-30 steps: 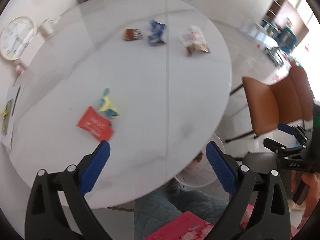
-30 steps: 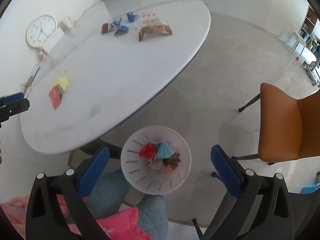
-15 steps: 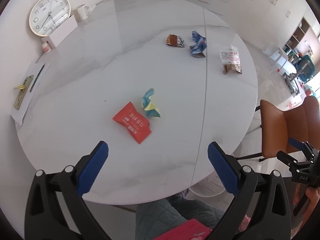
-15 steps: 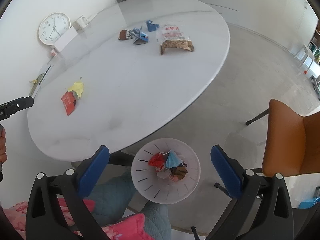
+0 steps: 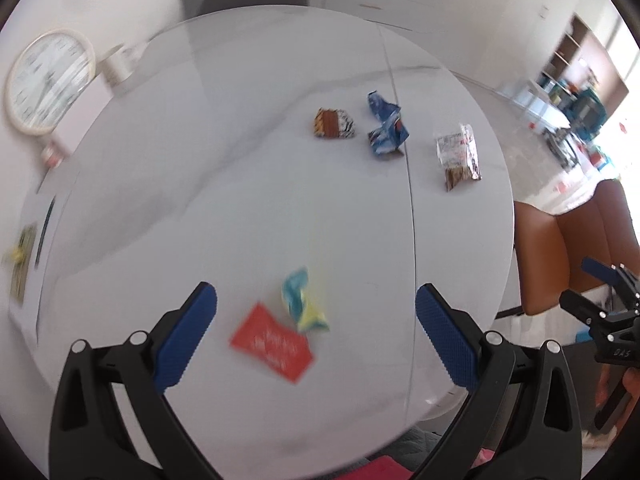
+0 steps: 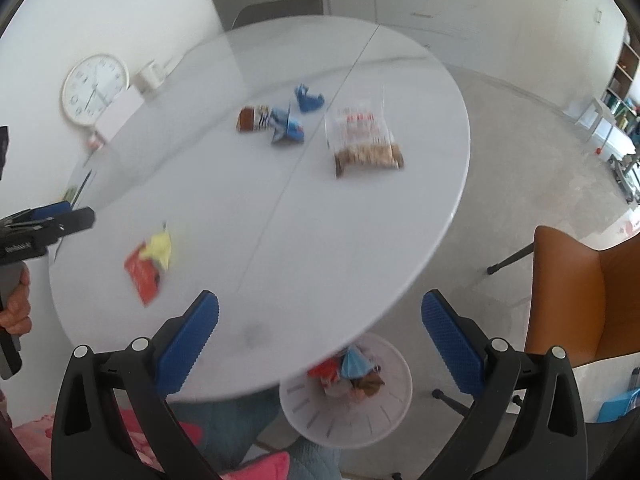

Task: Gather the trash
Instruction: 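Move both tools back over the table toward the snack wrapper and clear bag, then grasp the brown snack wrapper with the left tool while the right tool grasps the clear food bag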

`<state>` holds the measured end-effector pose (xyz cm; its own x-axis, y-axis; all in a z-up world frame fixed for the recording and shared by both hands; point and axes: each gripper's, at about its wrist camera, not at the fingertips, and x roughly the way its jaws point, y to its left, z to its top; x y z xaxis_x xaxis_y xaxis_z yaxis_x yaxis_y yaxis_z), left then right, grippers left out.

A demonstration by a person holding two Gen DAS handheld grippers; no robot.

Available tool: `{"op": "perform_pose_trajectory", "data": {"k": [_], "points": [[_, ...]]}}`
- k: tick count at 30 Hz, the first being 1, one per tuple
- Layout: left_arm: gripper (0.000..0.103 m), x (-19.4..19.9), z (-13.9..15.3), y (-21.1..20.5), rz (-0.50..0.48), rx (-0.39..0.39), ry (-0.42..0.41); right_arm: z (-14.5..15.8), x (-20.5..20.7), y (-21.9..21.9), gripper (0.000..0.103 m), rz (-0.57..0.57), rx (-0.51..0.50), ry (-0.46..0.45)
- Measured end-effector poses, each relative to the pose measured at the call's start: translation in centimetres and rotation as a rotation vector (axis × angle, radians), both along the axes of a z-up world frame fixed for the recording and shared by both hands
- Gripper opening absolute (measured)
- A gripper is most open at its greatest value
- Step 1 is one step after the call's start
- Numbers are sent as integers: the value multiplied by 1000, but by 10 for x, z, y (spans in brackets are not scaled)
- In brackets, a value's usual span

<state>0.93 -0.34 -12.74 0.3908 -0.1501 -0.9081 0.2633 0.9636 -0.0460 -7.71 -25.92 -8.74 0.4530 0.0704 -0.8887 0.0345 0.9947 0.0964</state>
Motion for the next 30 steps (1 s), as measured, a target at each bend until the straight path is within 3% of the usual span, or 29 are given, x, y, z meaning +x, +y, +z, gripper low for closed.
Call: {"op": "perform_pose_trajectory", "data": {"k": [9,15,22,30], "points": [[95,101,-23,-10,-193,-14,-23,-12,81,33,101,-81,-12,2],[95,164,-54,-24,-268,-27,-18,-30,119,41,101,-130,5,20],[94,216,-86,-49,-222,-67,10,-48,134,36,101,-172,13,50],[73,252,-121,-74,-128,-65,28,-67,142,18,101,-176,8,73]]}}
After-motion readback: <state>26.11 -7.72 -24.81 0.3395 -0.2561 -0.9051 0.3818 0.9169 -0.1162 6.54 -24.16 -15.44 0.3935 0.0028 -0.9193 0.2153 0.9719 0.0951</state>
